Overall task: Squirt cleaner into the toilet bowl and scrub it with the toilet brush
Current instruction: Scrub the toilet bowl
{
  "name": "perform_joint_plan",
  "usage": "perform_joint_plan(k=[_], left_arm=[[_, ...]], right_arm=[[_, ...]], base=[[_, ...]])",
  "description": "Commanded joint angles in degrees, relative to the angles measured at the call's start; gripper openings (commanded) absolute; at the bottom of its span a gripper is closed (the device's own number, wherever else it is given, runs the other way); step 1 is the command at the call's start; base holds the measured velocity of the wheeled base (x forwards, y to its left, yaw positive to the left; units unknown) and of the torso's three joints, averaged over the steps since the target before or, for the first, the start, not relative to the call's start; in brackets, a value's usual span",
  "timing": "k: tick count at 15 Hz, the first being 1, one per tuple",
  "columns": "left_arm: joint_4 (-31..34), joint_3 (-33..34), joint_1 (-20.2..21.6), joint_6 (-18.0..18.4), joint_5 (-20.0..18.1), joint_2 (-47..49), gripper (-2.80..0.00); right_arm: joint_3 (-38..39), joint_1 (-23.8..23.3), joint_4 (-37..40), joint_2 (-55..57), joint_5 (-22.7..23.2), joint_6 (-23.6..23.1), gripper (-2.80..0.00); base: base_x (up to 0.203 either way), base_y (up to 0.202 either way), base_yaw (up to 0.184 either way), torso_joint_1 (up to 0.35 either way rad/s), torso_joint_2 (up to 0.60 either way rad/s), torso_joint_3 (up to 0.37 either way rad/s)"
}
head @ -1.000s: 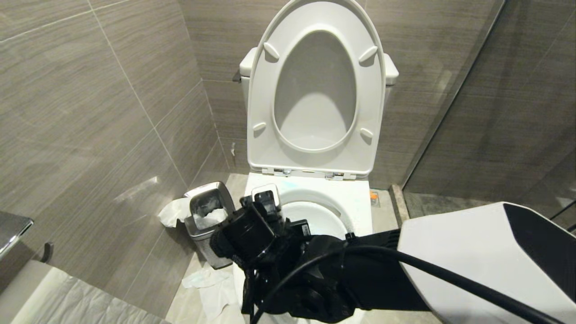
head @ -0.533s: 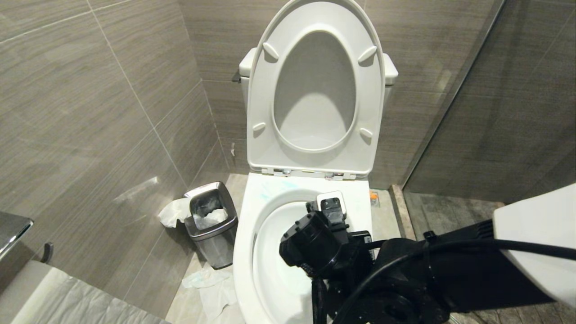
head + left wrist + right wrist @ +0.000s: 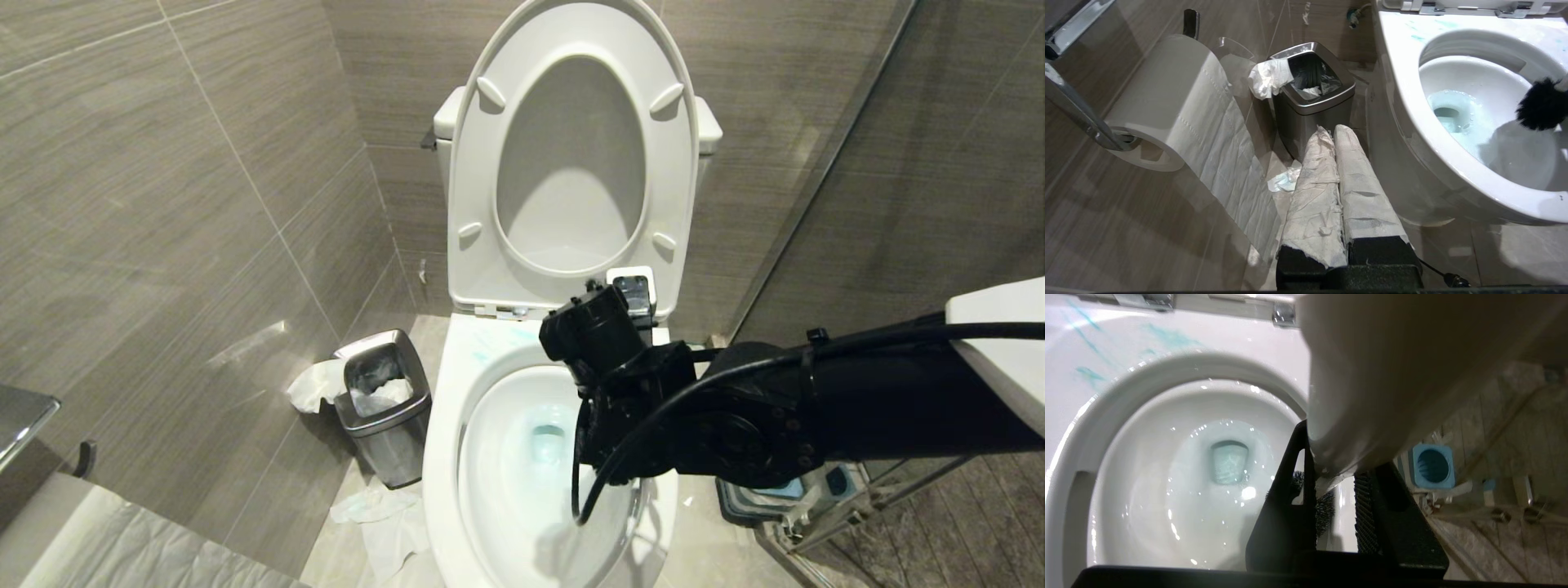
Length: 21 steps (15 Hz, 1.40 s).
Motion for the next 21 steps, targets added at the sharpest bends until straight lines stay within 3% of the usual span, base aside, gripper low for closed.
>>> perform_joint_plan(k=[1,8,15,18,21], left_arm=[[0.0,0.1,0.0,0.0,0.0,0.1,-2.80],[0.0,0.1,0.0,0.0,0.0,0.1,-2.80],[0.0,0.1,0.0,0.0,0.0,0.1,-2.80],[0.0,0.1,0.0,0.0,0.0,0.1,-2.80],[0.0,0.1,0.0,0.0,0.0,0.1,-2.80]], right_arm=[[-3.9,0.1,-0.3,1.0,0.1,-2.0,-2.80],[-14.7,-0.1,-0.5,15.7,0.4,-1.8,-2.80],[-33.1,-0.3,-0.5,31.6,0.3,-1.8,-2.80],[-33.8,-0.2,-0.7,32.6,-0.5,-1.5,-2.80],[-33.6,0.3,-0.2,25.1,-1.0,-1.9,-2.80]], base=[[0.000,0.000,0.000,0.000,0.00,0.000],[0.000,0.000,0.000,0.000,0.00,0.000],[0.000,0.000,0.000,0.000,0.00,0.000],[0.000,0.000,0.000,0.000,0.00,0.000],[0.000,0.000,0.000,0.000,0.00,0.000]])
